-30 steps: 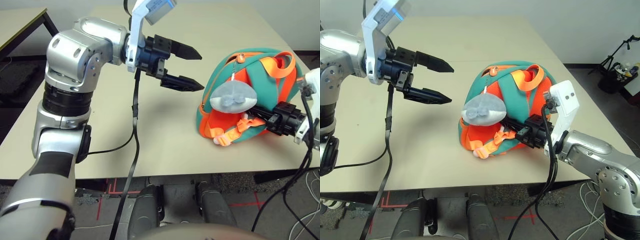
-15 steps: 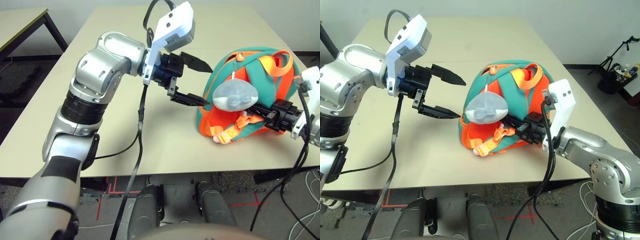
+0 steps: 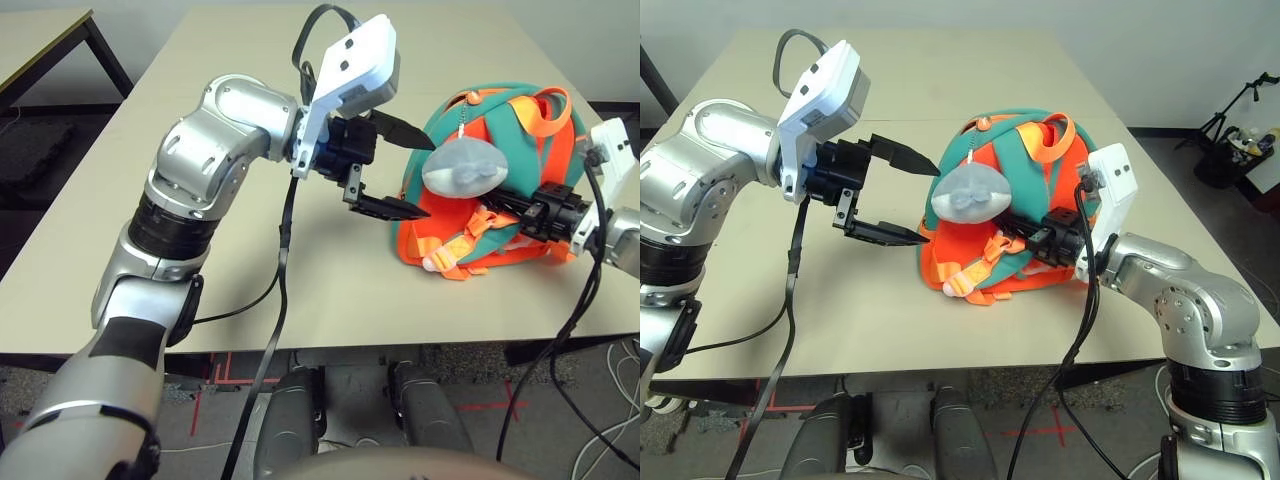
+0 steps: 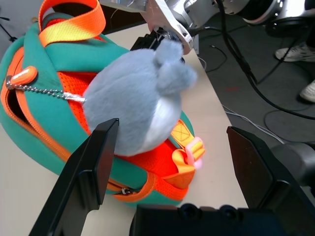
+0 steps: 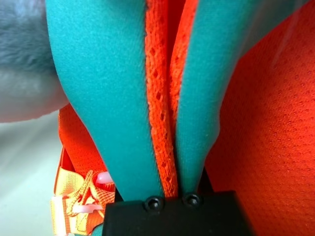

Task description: Put the pencil case into the backpack and zip it.

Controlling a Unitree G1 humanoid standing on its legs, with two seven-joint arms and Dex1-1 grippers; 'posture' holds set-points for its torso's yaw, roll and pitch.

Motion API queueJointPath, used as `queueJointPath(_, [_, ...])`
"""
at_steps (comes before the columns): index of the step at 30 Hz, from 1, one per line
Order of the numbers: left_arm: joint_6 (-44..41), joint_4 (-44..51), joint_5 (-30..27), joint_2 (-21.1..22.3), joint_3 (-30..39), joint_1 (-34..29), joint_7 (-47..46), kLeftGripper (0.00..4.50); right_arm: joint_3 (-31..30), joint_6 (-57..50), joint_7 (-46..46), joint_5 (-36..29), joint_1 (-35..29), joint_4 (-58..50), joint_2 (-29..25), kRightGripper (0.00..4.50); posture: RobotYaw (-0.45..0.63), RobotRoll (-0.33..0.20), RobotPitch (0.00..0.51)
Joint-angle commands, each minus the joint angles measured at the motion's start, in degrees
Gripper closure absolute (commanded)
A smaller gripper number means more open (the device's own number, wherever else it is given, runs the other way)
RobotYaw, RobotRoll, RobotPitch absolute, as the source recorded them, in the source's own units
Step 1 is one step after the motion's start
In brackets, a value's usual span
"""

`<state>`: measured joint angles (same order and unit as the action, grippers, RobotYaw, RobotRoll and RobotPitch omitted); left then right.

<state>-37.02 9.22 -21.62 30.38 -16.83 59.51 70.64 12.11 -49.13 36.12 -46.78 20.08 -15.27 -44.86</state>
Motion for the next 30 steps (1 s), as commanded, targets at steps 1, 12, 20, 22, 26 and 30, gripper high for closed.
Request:
queueJointPath(1, [2.8, 1.2, 3.4, -1.3, -2.3, -1.4, -3.0, 0.00, -1.4, -0.1, 0.1, 1.5, 0.1, 0.7, 1.1, 4.31, -0.05, 0.000, 0.160])
queueJointPath(12, [10.4, -3.8, 11.3, -6.6, -3.3, -0.9, -11.4, 0.00, 1.0, -2.2, -1.1, 0.4, -1.5, -2.2, 1.9, 4.31, -0.08, 0.000, 0.171])
queueJointPath(20, [8.5, -3.6, 11.0, -8.4, -2.6, -1.8, -13.4, 0.40, 2.3, -3.3, -2.4, -0.1, -2.5, -3.8, 2.4, 4.31, -0.09, 0.000, 0.171])
queueJointPath(22, [8.1, -2.9, 10.6, -8.4, -2.7, -2.4, -13.2, 0.94, 2.4, -3.4, -2.5, 0.0, -2.7, -3.9, 2.6, 4.31, -0.09, 0.000, 0.171])
queueJointPath(26, [6.6, -1.1, 9.8, -8.1, -3.0, -3.4, -12.5, 2.31, 2.4, -3.5, -2.9, 0.0, -2.8, -4.2, 3.0, 4.31, -0.09, 0.000, 0.168])
queueJointPath(30, [4.0, 0.3, 7.9, -8.6, -1.4, -3.5, -13.2, 3.54, 2.4, -3.3, -2.9, 0.2, -2.7, -4.0, 3.2, 4.31, -0.08, 0.000, 0.165])
